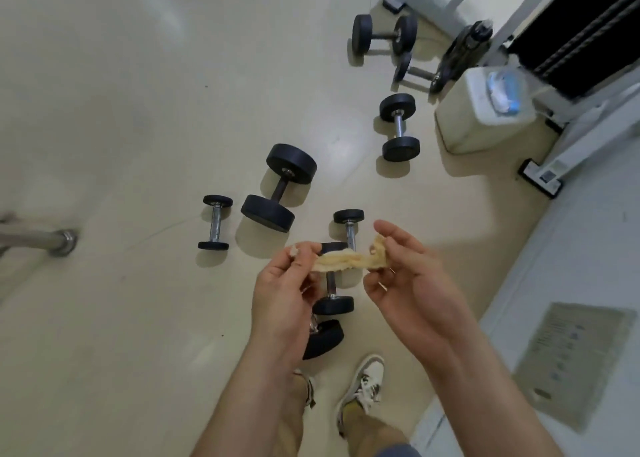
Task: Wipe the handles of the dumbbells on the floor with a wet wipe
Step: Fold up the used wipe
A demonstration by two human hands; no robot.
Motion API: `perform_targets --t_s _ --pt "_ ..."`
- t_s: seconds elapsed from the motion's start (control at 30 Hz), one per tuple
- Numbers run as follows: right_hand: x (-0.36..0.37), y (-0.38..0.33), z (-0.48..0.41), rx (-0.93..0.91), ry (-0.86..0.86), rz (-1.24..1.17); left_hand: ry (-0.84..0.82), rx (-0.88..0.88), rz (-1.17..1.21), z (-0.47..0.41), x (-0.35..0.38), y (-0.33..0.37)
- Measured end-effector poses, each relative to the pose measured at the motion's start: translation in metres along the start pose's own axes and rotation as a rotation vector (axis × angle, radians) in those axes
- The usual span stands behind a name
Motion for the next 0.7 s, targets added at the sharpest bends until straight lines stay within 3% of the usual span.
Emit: perform_targets --t_s 0.13,0.2,0.3,0.43,0.53,0.63,0.7 --pt "-0.006 -0.032 0.049 -0.137 -0.04 0.134 -0.105 0.187 -0.549 0.046 0.02 0.028" --pt "-0.009 -0.045 0.066 -0.224 -0.063 0.206 -0.244 0.272 -0.576 0.07 0.035 0.042" --pt "-0.012 -0.057 0.093 -0.325 -0.043 0.252 -0.449 0.249 -0.687 0.096 0.059 0.05" --pt "-0.02 -0.072 0.115 -0.449 0.148 0.125 -0.517 0.203 -0.787 0.104 0.078 0.058" --pt "-0.019 -0.074 0.118 -0.57 0.394 0.149 -0.612 0.105 -0.773 0.091 0.089 0.073" --pt "-0.01 -0.058 0.12 -0.57 0.62 0.179 -0.751 0.058 -0.818 0.075 0.099 0.091" --pt "0.003 -0.046 0.13 -0.595 0.639 0.146 -0.826 0.083 -0.881 0.062 0.105 0.107"
Point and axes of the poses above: each hand's wrist, its own z-axis away from the middle knuckle, its own x-axis out of the palm, y = z × x, the point moved 1 cm from there along -z, towards the middle knuckle, and after that the axes turned 3 degrees about y, right-handed, at the moved point
